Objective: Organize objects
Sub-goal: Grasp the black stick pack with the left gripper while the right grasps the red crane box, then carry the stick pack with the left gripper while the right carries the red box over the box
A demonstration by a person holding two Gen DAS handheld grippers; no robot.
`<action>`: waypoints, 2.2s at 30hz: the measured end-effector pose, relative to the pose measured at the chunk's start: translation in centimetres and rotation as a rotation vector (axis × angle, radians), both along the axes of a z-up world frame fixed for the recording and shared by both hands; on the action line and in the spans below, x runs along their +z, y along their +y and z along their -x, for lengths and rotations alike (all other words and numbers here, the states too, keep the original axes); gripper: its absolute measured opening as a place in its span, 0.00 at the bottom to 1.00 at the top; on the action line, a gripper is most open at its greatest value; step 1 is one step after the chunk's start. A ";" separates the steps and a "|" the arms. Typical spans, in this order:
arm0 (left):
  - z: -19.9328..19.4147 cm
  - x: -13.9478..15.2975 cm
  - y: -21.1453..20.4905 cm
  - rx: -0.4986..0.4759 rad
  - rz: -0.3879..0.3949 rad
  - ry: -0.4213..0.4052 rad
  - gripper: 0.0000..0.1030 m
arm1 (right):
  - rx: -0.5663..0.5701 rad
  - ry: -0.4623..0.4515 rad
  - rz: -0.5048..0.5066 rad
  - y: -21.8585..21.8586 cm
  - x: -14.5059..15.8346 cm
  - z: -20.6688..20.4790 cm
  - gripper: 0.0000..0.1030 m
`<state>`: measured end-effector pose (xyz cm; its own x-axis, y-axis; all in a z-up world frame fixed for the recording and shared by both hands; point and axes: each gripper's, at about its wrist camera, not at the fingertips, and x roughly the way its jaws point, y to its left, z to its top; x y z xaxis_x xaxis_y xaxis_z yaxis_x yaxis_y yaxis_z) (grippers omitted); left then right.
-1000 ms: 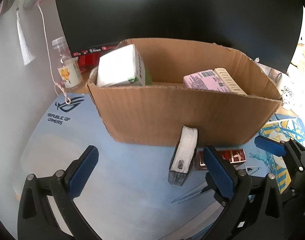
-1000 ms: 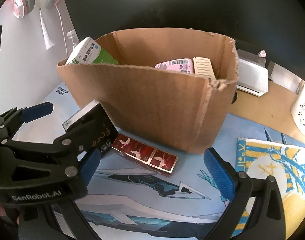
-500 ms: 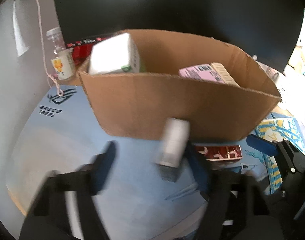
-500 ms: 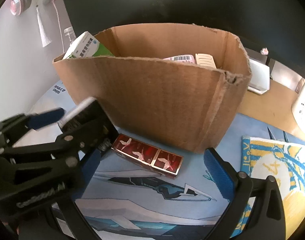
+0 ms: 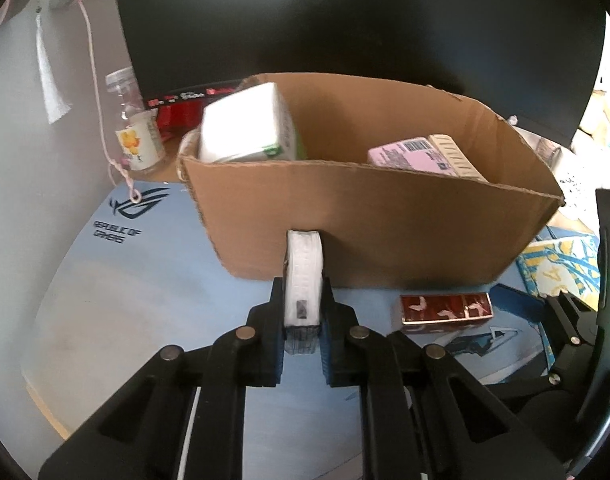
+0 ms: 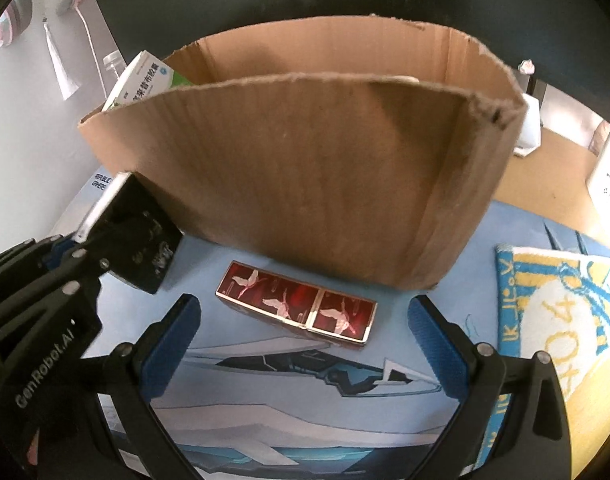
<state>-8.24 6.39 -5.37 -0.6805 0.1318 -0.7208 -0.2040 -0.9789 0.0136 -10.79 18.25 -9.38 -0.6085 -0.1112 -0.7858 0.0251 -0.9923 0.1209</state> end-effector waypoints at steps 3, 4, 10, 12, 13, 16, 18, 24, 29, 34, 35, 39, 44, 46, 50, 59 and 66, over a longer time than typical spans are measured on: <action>0.2 0.0 -0.6 0.020 -0.002 0.001 0.13 | -0.006 0.002 -0.018 -0.3 0.0 0.1 1.00; 0.2 0.0 -0.8 0.027 -0.001 0.001 0.13 | -0.010 0.000 -0.019 -0.3 0.0 0.2 1.00; 0.5 -0.1 -1.7 0.063 -0.003 -0.002 0.13 | -0.034 -0.020 -0.010 -0.4 0.1 0.8 1.00; 0.6 -0.2 -1.8 0.071 -0.002 -0.003 0.13 | -0.041 -0.024 0.007 -0.3 0.2 0.9 1.00; 0.6 -0.2 -1.9 0.075 -0.002 -0.004 0.13 | -0.045 -0.025 0.014 -0.2 0.2 1.0 1.00; 0.6 -0.2 -2.1 0.085 -0.004 -0.005 0.13 | -0.066 -0.026 0.007 0.0 0.3 1.1 0.98; 0.7 -0.2 -2.1 0.088 -0.005 -0.005 0.13 | -0.080 -0.019 -0.008 0.1 0.5 1.1 0.90; 0.8 -0.9 -1.9 0.097 0.006 -0.009 0.13 | -0.099 -0.015 -0.009 0.5 0.7 1.0 0.79; 0.9 -1.2 -1.9 0.104 0.011 -0.008 0.13 | -0.075 -0.009 -0.014 0.6 0.8 0.9 0.79; 0.9 -0.7 -2.3 0.121 0.010 -0.005 0.13 | -0.039 0.003 -0.004 0.5 1.3 0.4 0.79; 0.9 -0.6 -2.4 0.123 0.009 -0.003 0.13 | -0.034 0.010 -0.006 0.4 1.5 0.2 0.79; 0.8 -0.3 -2.7 0.138 0.004 0.004 0.13 | -0.008 0.040 0.010 0.5 2.4 -0.6 0.79; 0.7 -0.2 -3.0 0.149 0.005 0.017 0.13 | 0.020 0.069 0.022 0.6 3.2 -1.7 0.79; 0.6 -0.2 -3.0 0.155 0.008 0.022 0.13 | 0.021 0.081 0.025 0.3 3.8 -3.0 0.79; 0.1 0.1 -3.2 0.162 0.003 0.035 0.13 | 0.031 0.102 0.041 0.6 4.7 -4.1 0.79; -1.2 1.3 -3.6 0.174 0.017 0.084 0.13 | 0.059 0.154 0.077 1.9 6.2 -6.6 0.79; -2.1 3.1 -3.7 0.166 -0.005 0.138 0.13 | 0.079 0.204 0.063 2.5 7.9 -7.9 0.79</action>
<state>-6.15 2.70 -2.25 -0.7854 0.0129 -0.6189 -0.0365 -0.9990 0.0256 -2.87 20.79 -1.53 -0.7416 -0.2098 -0.6372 0.1327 -0.9769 0.1673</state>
